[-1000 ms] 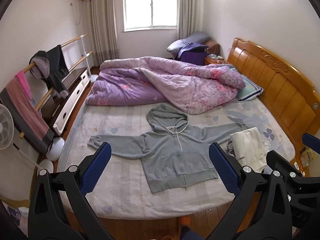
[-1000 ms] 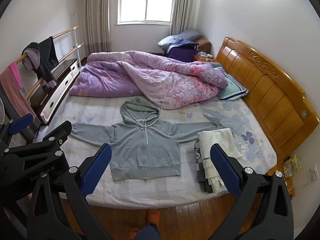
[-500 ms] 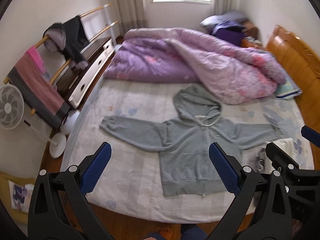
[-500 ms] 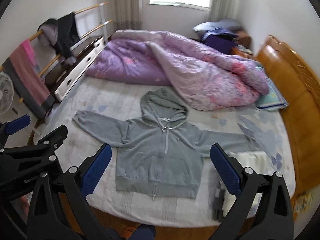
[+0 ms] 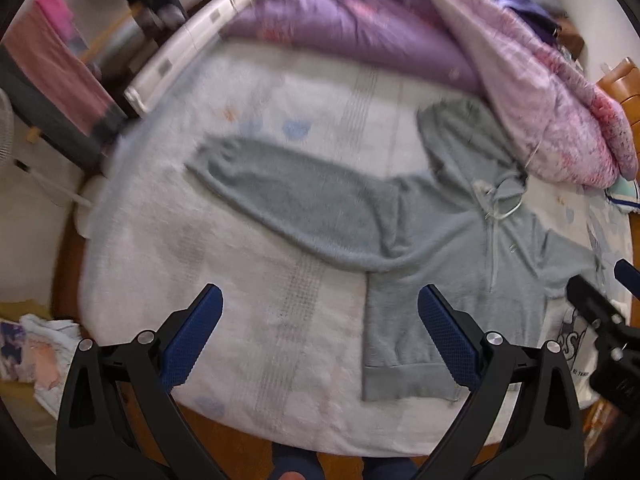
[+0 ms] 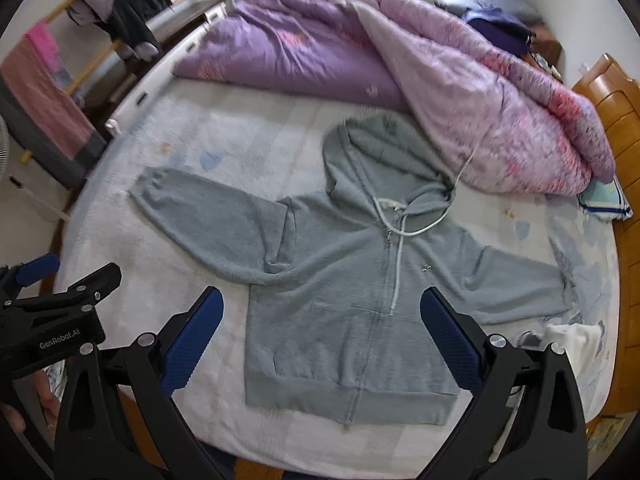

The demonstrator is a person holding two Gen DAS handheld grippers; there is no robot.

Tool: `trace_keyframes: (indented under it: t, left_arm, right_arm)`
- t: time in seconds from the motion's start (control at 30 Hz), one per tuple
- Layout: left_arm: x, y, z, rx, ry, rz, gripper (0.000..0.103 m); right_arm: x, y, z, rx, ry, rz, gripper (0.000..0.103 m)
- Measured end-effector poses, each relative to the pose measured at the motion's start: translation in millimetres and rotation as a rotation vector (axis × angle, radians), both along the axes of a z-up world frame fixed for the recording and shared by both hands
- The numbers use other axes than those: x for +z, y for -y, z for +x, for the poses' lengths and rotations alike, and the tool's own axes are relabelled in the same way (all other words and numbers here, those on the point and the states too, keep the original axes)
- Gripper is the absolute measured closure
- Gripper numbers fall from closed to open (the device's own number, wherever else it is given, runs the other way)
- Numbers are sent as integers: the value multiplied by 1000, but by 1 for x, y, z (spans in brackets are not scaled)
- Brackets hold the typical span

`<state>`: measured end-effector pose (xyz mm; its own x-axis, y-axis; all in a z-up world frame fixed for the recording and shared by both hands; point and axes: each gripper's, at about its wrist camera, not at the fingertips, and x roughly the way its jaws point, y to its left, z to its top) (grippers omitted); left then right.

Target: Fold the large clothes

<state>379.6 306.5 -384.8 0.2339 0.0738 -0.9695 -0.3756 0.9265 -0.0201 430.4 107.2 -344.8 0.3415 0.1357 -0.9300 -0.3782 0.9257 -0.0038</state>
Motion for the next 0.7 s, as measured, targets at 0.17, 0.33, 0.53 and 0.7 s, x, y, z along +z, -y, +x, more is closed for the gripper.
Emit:
trace_keyframes:
  t: [0.17,0.33,0.53,0.7]
  left_arm:
    - [-77,-73,21,54,-65,30,5]
    - [-148,-156,44,140,-107,11,5]
    - [-201,-236,59,322,-60,-99,5]
    - [-218,-271,71,432,43,-160,5]
  right_arm:
    - [-75,-42,19,-62,-68,-36,8]
    - [-135,-74,35,-97,-115,-45,8]
    - [-182,-94,49,-133,-187,-48,8]
    - [-205,-96,55,-133,-208,-77,8]
